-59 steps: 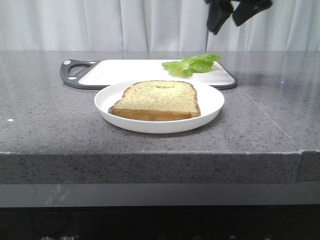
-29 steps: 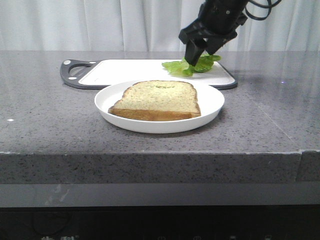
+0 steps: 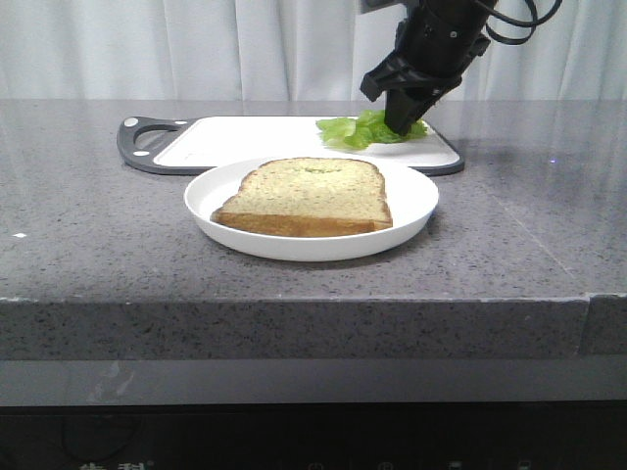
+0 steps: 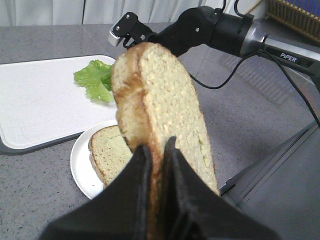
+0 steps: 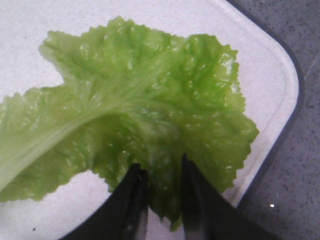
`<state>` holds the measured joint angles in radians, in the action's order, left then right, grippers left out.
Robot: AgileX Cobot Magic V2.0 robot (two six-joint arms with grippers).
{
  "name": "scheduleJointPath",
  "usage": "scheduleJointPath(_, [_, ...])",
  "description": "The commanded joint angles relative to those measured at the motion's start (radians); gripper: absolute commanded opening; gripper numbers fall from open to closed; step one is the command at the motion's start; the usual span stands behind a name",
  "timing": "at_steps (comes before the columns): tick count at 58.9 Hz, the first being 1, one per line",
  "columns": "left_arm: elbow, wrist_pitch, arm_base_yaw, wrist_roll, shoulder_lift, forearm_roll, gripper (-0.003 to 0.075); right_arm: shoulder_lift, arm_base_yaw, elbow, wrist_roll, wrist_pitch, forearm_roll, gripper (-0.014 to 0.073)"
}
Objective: Left arm grabs bread, right arm adds lettuce
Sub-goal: 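Reach the right gripper to the lettuce leaf on the cutting board and grasp it, then carry the lettuce over the plate and release it onto the bread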
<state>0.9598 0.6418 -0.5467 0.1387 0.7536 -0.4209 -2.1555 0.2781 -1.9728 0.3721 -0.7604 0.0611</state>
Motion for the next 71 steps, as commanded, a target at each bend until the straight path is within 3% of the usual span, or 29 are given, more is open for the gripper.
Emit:
scheduleJointPath(1, [0.026, -0.086, -0.001, -0.002, -0.004, -0.025, -0.002, 0.064, -0.006, -0.035, 0.01, 0.037, -0.003, -0.0029])
scheduleJointPath(3, [0.026, -0.086, -0.001, -0.002, -0.004, -0.025, -0.002, 0.064, -0.006, -0.035, 0.01, 0.035, -0.003, -0.0075])
scheduleJointPath(22, [0.026, -0.086, -0.001, -0.002, -0.004, -0.025, -0.002, 0.109, -0.006, -0.035, 0.008, 0.01, -0.002, -0.006])
scheduleJointPath(51, [0.026, -0.091, -0.001, -0.002, -0.004, -0.025, -0.002, 0.25, -0.003, -0.028, 0.009, -0.137, 0.119, -0.006])
scheduleJointPath(61, [0.026, -0.091, -0.001, -0.002, -0.004, -0.025, -0.002, 0.365, 0.026, 0.093, 0.065, -0.113, 0.183, -0.0058])
scheduleJointPath(71, [0.026, -0.091, -0.001, -0.002, -0.004, -0.025, -0.002, 0.5, 0.091, 0.328, 0.072, -0.053, 0.186, -0.0058])
